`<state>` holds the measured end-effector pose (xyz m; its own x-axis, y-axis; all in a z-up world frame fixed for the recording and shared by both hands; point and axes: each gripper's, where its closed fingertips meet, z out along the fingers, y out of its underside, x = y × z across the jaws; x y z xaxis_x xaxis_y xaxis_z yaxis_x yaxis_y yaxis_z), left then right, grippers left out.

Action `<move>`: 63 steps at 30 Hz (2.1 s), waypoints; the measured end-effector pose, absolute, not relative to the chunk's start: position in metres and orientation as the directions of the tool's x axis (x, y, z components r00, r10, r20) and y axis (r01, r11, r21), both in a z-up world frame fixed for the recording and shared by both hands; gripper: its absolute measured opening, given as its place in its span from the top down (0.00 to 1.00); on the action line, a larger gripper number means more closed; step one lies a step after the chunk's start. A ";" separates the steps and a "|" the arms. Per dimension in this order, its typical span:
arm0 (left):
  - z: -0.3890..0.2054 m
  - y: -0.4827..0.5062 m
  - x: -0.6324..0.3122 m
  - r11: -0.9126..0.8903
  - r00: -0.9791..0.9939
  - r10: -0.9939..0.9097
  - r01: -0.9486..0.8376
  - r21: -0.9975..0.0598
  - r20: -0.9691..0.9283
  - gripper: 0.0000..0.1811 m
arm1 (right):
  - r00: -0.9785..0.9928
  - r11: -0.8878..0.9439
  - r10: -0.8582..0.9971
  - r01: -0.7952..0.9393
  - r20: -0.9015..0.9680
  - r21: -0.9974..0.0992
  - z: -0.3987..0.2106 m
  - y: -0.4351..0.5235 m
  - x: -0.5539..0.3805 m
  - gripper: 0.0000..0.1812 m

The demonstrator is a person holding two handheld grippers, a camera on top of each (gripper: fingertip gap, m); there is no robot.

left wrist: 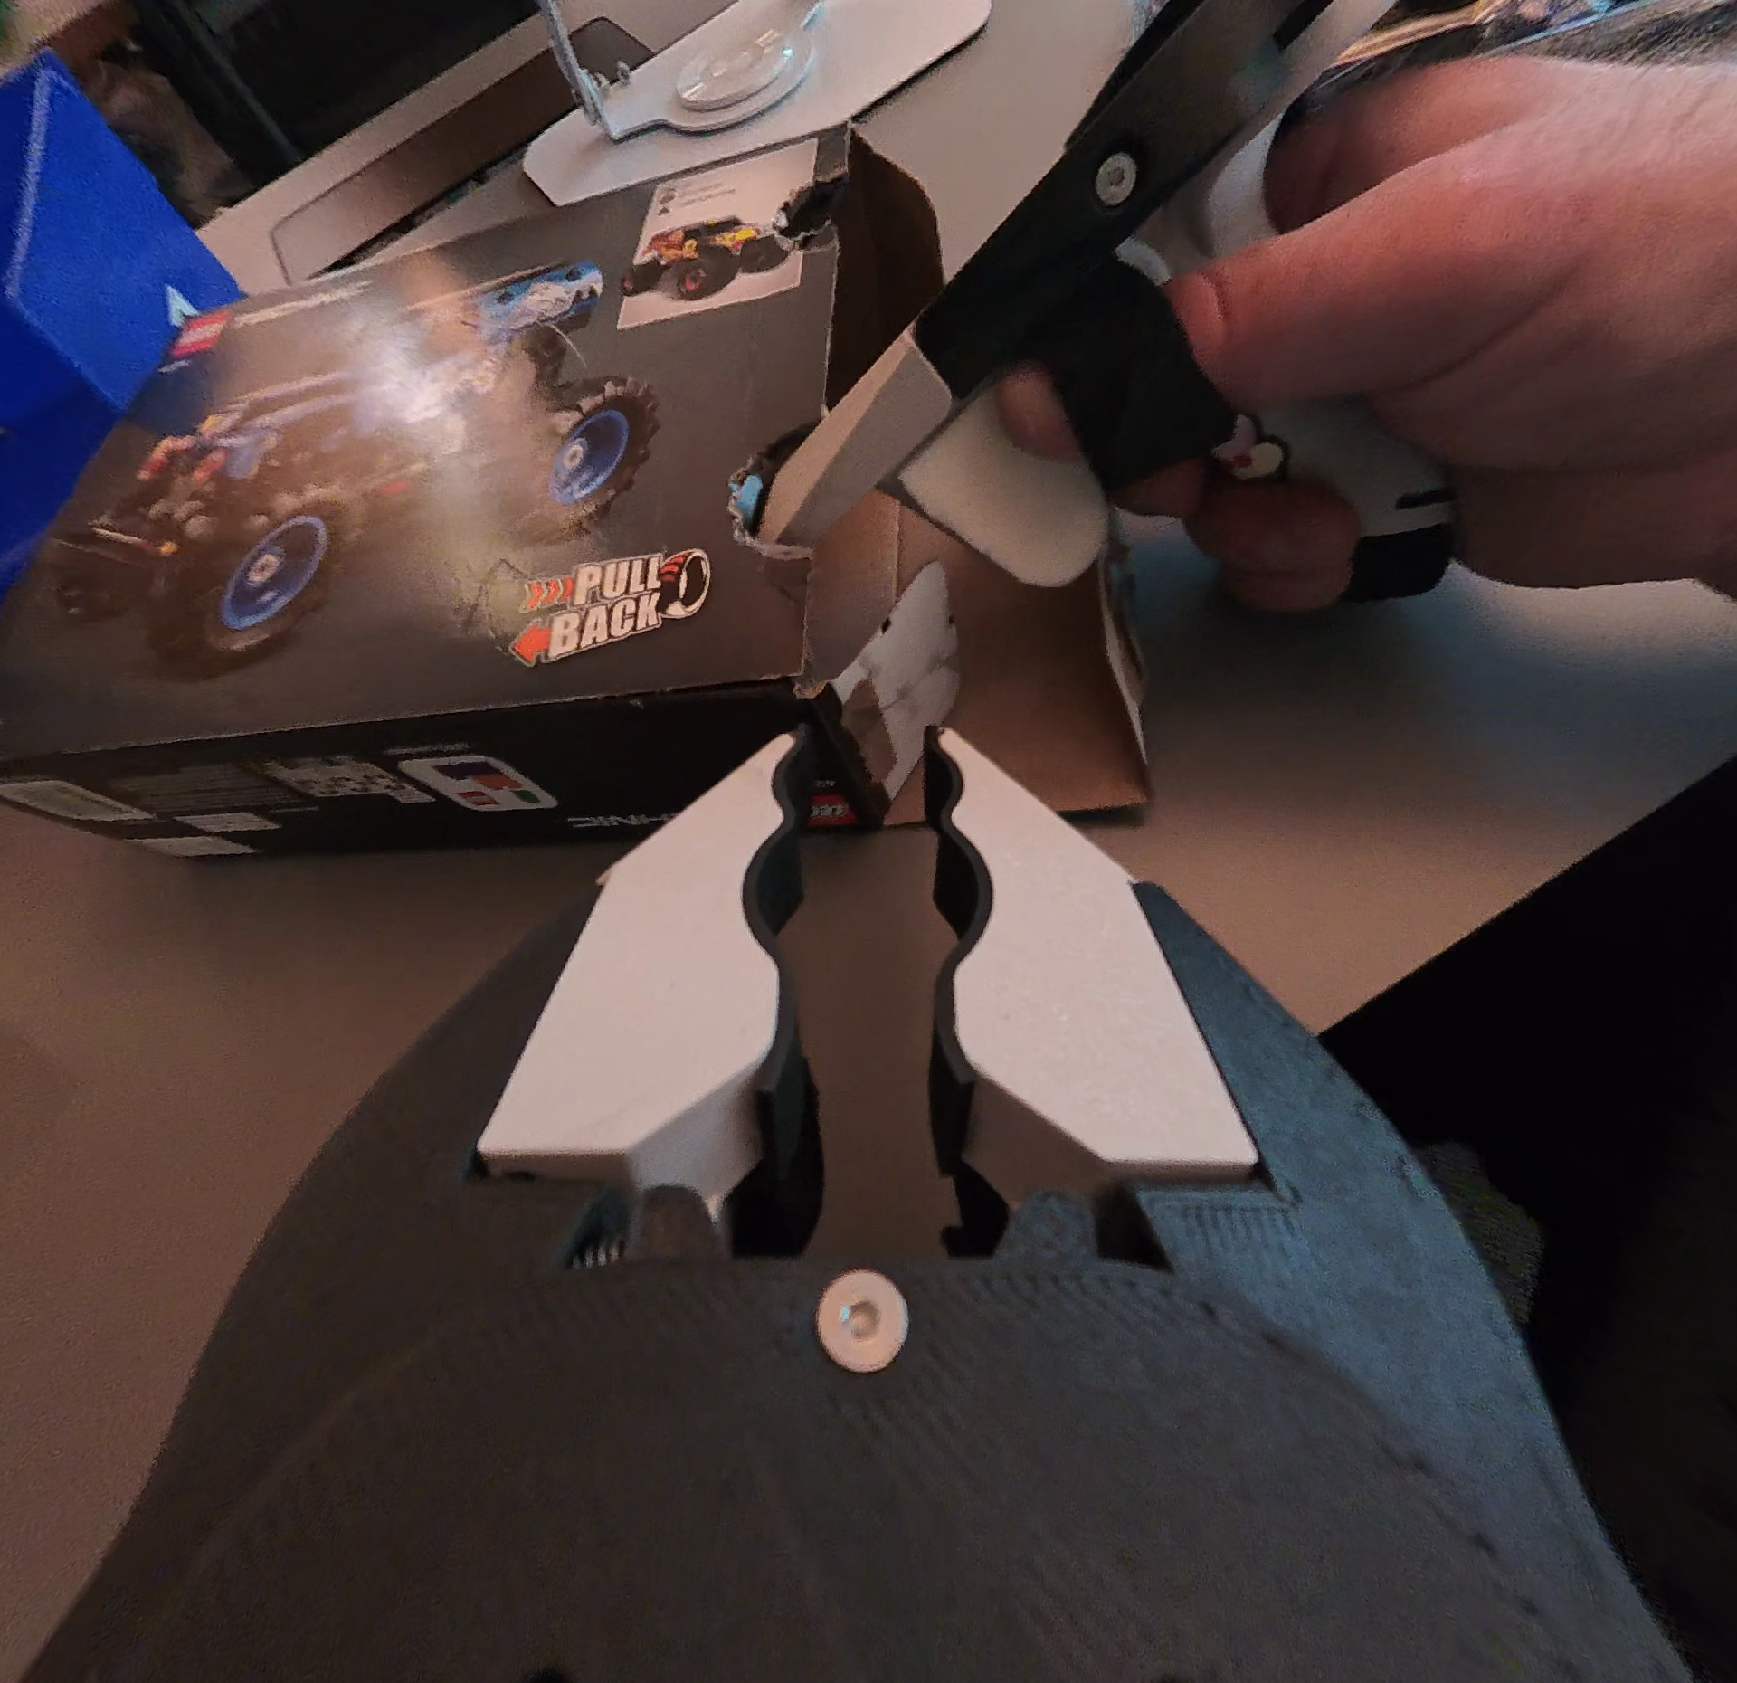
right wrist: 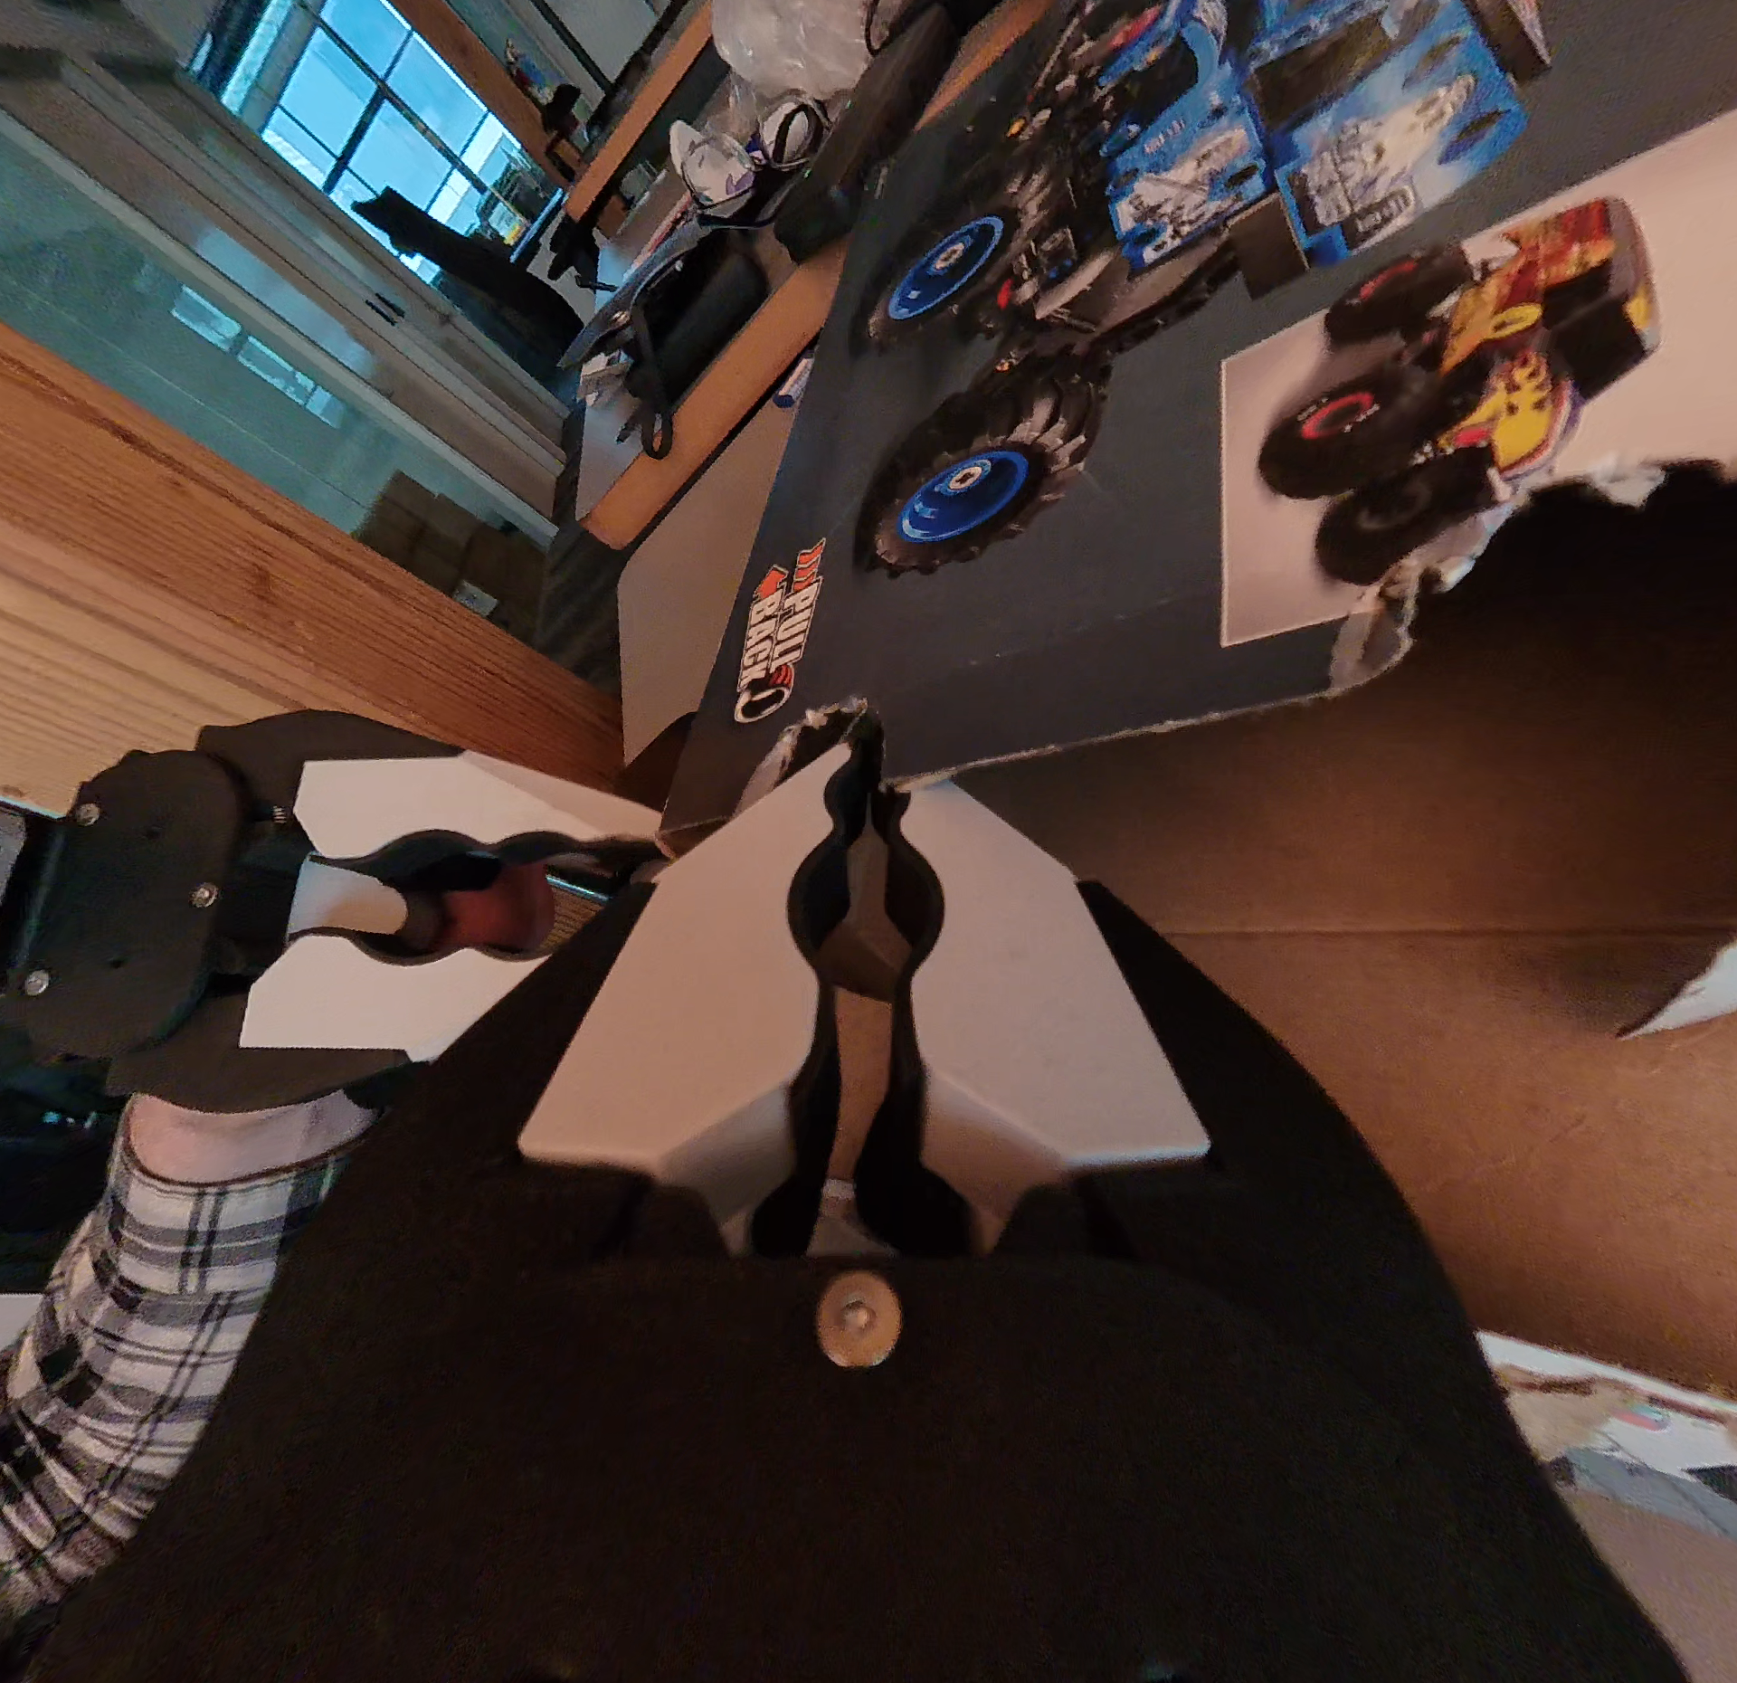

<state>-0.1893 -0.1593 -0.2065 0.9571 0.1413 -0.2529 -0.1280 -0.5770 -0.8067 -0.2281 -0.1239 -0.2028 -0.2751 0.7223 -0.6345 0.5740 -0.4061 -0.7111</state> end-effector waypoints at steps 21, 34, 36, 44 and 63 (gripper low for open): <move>-0.200 -0.138 -0.208 -0.551 0.794 0.435 -0.139 -0.823 -0.426 0.60 | -0.216 -0.270 0.882 0.499 -0.420 -0.823 -0.191 -0.104 -0.198 0.92; -0.202 -0.133 -0.203 -0.540 0.844 0.338 -0.188 -0.820 -0.416 0.60 | -0.216 -0.429 0.713 0.618 -0.667 -0.659 -0.214 -0.126 -0.238 1.00; -0.201 -0.134 -0.203 -0.538 0.852 0.335 -0.178 -0.824 -0.402 0.59 | -0.245 -0.417 0.700 0.622 -0.671 -0.663 -0.210 -0.129 -0.237 1.00; -0.201 -0.139 -0.211 -0.540 0.828 0.364 -0.186 -0.821 -0.427 0.61 | -0.340 -0.376 0.695 0.580 -0.634 -0.723 -0.192 -0.130 -0.206 1.00; -0.201 -0.150 -0.225 -0.588 0.799 0.385 -0.174 -0.790 -0.463 0.61 | -0.471 -0.208 0.742 0.515 -0.477 -0.831 -0.161 -0.111 -0.101 1.00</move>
